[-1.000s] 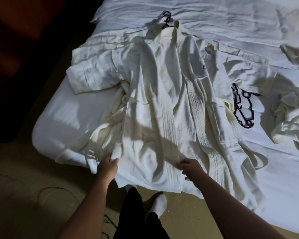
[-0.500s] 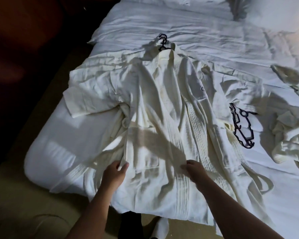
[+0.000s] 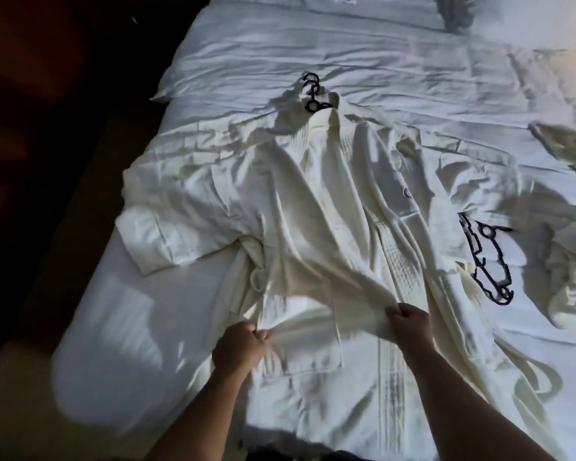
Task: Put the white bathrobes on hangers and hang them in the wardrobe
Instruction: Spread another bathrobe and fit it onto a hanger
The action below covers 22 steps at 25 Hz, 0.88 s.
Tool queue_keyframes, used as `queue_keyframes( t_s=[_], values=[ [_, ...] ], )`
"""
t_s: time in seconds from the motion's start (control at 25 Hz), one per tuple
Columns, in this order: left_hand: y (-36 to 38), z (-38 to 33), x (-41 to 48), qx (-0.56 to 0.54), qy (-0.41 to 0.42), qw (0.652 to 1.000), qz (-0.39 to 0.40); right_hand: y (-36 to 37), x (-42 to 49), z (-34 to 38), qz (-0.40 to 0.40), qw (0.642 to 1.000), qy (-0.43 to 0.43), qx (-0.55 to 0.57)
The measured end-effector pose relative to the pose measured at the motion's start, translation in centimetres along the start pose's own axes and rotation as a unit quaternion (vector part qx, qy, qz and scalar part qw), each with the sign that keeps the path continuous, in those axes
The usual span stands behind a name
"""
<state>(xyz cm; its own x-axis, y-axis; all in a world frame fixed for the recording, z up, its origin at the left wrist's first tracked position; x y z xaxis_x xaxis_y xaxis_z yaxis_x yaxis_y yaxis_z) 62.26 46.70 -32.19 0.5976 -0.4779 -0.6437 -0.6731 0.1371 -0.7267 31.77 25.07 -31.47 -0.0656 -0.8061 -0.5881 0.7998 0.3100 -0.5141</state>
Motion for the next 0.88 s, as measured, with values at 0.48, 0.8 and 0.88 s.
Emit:
queue_keyframes(
  t_s=[0.48,0.8,0.88],
  values=[
    [-9.6,-8.7,8.8,-0.025,0.066,0.997,-0.027,7.7,6.4,12.4,0.301,0.913,0.167,0.217],
    [-14.0,-15.5,22.6,-0.086,0.116,0.983,-0.113,12.4,12.5,20.1,0.361,0.893,0.146,0.227],
    [-15.3,-16.2,25.7,-0.103,0.119,0.979,-0.133,13.8,14.8,22.5,0.324,0.894,0.095,0.295]
  ],
)
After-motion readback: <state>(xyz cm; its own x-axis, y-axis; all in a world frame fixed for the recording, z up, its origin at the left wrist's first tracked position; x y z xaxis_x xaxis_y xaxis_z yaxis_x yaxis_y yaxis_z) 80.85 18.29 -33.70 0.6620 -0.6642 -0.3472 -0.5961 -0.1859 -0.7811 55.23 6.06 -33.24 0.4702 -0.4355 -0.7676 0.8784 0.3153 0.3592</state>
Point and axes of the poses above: each hand's wrist, its own x-axis towards the middle knuckle, its own y-axis out of the palm, z = x × y, the point moved 6 cm from there along x, towards the middle knuckle, and after that the axes turned 5 degrees about x, right-handed, at the moved point
